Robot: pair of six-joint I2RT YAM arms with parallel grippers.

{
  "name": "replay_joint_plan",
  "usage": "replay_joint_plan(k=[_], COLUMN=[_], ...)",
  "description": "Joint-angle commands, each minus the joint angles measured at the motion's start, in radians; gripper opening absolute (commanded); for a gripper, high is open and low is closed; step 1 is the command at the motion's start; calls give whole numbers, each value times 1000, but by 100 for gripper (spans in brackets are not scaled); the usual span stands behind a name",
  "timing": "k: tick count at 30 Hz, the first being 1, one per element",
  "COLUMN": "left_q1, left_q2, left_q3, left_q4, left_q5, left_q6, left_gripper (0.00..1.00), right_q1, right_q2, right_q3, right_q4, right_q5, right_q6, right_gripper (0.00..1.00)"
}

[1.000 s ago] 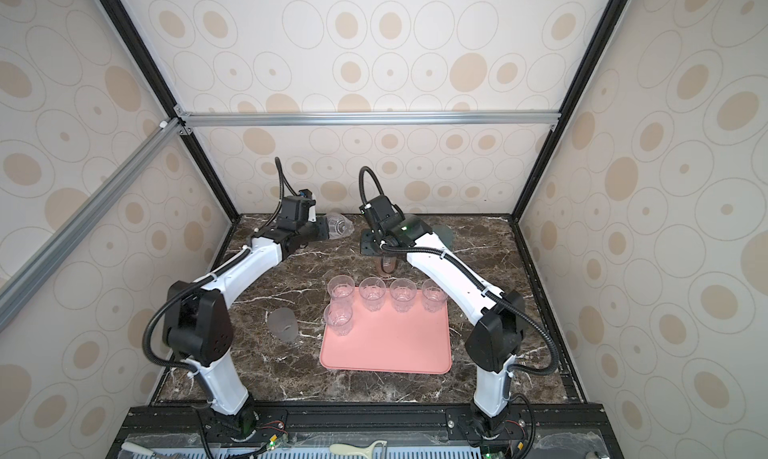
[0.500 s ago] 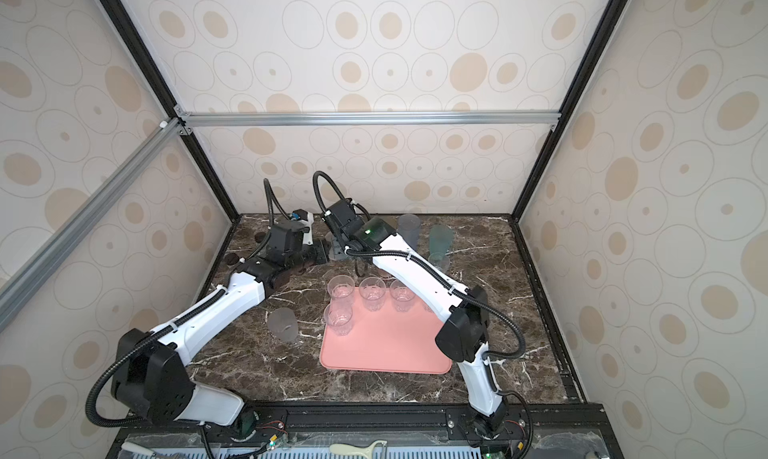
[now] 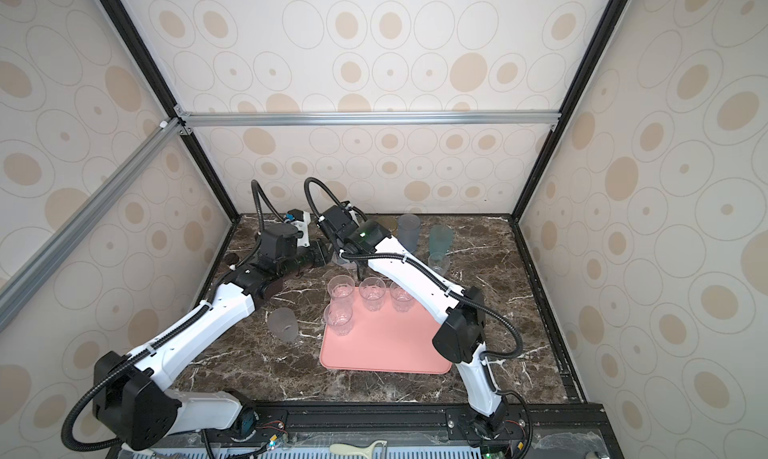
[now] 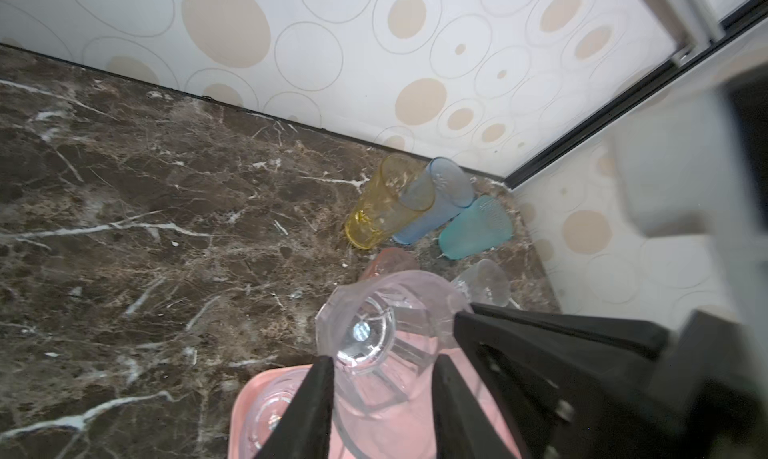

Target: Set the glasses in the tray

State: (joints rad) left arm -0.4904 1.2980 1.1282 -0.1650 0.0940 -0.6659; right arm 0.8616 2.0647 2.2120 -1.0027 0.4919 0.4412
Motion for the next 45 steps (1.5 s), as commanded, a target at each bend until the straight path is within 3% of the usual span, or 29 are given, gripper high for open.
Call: replay_joint_plan(k=[1, 5, 10, 16, 19, 24, 29, 45], left_q1=[-8, -4, 34, 81, 87, 91, 98, 107], left_q2=[-72, -100, -83, -72, -68, -62, -60, -45], left_q3=[32, 48, 36, -42, -75, -105, -131, -149], left_q4=[-36, -65, -48, -1, 18, 22, 32, 44], left_q5=[3, -54, -77, -44, -28, -22, -27, -27], left_q6=[10, 78, 156, 145, 129, 130, 133, 144], left_gripper=[44, 50, 53, 53, 53, 53, 53, 53], right_q1=[-29, -60, -128, -122, -102, -65, -35, -33], right_q2=[-15, -81, -261, -457, -500, -478, -478, -344], right_q3=[12, -53, -278, -591, -726, -817, -952, -906], right_q4=[-30, -59, -94, -79, -27, 64, 256, 288], right_q5=[0, -60, -336, -514, -501, -459, -390, -314], right_q6=[27, 42, 109, 235, 287, 316, 334, 304], right_gripper=[0, 0, 0, 0, 0, 0, 0, 0])
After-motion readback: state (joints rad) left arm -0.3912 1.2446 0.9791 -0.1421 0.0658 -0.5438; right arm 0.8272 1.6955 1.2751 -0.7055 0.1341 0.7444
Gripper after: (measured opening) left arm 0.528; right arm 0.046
